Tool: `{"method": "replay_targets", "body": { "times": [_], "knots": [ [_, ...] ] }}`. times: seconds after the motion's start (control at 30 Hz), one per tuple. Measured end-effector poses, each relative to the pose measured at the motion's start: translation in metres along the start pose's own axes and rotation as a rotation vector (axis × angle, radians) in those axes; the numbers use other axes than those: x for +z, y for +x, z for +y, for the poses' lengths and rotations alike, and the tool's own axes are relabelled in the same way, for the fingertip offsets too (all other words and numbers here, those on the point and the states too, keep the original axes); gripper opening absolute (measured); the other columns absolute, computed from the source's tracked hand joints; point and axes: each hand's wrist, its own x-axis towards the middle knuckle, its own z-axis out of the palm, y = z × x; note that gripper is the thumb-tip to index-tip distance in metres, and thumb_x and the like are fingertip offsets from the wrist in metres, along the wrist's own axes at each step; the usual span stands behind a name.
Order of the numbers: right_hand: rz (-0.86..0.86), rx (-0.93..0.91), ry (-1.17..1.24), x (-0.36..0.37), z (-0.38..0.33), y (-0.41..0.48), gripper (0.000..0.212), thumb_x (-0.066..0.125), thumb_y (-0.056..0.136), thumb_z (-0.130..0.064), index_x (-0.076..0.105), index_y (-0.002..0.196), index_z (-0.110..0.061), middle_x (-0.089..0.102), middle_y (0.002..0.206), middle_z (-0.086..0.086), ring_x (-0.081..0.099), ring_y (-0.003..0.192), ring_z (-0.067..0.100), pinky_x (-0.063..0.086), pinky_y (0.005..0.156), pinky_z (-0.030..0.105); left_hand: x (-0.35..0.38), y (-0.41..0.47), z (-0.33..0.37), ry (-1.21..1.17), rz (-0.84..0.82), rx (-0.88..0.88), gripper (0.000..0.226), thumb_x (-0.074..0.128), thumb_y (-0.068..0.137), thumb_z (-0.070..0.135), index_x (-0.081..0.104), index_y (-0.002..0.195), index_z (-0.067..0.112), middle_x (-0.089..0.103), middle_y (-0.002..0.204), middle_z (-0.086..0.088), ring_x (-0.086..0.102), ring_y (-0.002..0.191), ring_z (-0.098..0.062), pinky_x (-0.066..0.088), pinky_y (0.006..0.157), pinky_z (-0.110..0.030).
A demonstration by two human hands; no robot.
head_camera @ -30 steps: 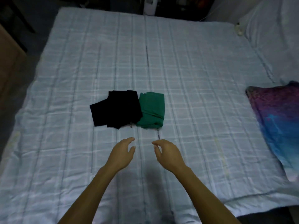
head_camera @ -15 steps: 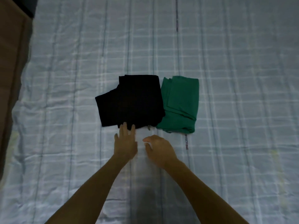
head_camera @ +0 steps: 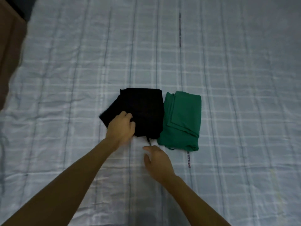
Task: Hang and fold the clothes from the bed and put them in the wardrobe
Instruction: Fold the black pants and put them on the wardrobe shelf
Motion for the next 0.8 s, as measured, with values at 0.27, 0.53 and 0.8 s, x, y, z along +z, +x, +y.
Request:
{"method": "replay_targets", "body": {
  "times": [0.27,0.53,0.8],
  "knots": [
    [0.269,-0.054,0.057,-0.028,-0.082,-0.026,0.063,0.062,0.087,-0.036,0.038,0.142,-0.017,0.047,0.132,0.006,0.045,0.118,0.021,0.04,0.097,0.032,-0.116,-0.021,0.074,-0.487,0.028,-0.17,0.038,0.046,0.089,0.011,0.044,0.052,0.007,0.047,0.05,0.001,0.04,0.047,-0.01,0.032,0.046,-0.022],
    [0.457,-0.323,-0.393,-0.074,-0.119,-0.075,0.027,0.061,0.086,-0.04,0.063,0.098,-0.016,0.063,0.086,0.004,0.051,0.09,0.026,0.035,0.09,0.038,-0.202,-0.07,0.091,-0.401,0.099,-0.168,0.036,0.047,0.089,0.022,0.052,0.06,0.002,0.054,0.056,-0.009,0.049,0.051,-0.016,0.04,0.051,-0.034],
    [0.503,-0.449,-0.198,-0.167,-0.186,-0.135,0.016,0.058,0.087,-0.015,0.044,0.094,-0.016,0.053,0.073,-0.001,0.049,0.062,0.022,0.033,0.053,0.033,-0.266,-0.106,0.13,-0.17,0.271,-0.1,0.03,0.039,0.094,0.02,0.054,0.074,0.003,0.058,0.069,-0.007,0.054,0.062,-0.023,0.04,0.055,-0.032]
  ]
}}
